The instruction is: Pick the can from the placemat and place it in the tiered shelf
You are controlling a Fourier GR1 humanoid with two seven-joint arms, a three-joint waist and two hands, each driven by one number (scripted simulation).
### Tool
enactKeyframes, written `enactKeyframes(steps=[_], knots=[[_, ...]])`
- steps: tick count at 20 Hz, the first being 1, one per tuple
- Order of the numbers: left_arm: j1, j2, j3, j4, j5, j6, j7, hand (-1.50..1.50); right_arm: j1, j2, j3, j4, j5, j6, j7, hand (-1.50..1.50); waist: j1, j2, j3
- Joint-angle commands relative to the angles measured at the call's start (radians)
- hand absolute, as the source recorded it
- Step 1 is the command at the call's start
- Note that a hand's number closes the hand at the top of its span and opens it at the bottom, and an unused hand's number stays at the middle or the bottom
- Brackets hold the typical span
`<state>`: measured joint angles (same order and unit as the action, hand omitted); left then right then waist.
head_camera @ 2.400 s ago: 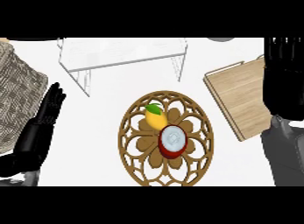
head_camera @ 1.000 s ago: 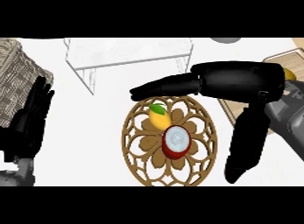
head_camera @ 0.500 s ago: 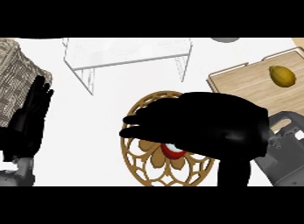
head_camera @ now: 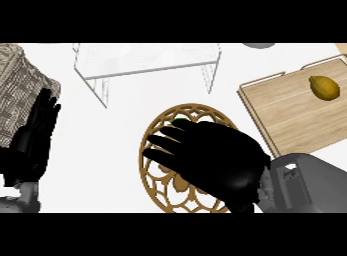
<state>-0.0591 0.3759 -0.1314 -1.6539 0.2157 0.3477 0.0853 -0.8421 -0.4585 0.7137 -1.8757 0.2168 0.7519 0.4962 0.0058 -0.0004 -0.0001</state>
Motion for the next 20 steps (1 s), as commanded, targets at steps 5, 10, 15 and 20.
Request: enactKeyframes(steps=[5, 10, 15, 20], knots=[[0.004, -0.021, 0.021, -0.032, -0.036, -0.023, 0.035, 0.0, 0.073, 0.066, -0.025, 0.125, 0.232, 0.0, -0.139, -1.5, 0.003, 0.001, 0.0], [-0.032, -0.056, 0.031, 0.024, -0.067, -0.04, 0.025, 0.0, 0.14, 0.083, -0.028, 0.155, 0.35, -0.015, -0.24, -1.5, -0.001, 0.001, 0.0], [0.018, -0.04, 0.071, -0.049, -0.046, -0.093, 0.05, 0.0, 0.2, 0.042, -0.054, 0.158, 0.442, -0.014, -0.349, -1.5, 0.0, 0.0, 0.0], [-0.038, -0.078, 0.073, -0.046, -0.087, -0.065, 0.106, 0.0, 0.181, 0.112, -0.093, 0.256, 0.497, -0.015, -0.426, -1.5, 0.0, 0.001, 0.0]])
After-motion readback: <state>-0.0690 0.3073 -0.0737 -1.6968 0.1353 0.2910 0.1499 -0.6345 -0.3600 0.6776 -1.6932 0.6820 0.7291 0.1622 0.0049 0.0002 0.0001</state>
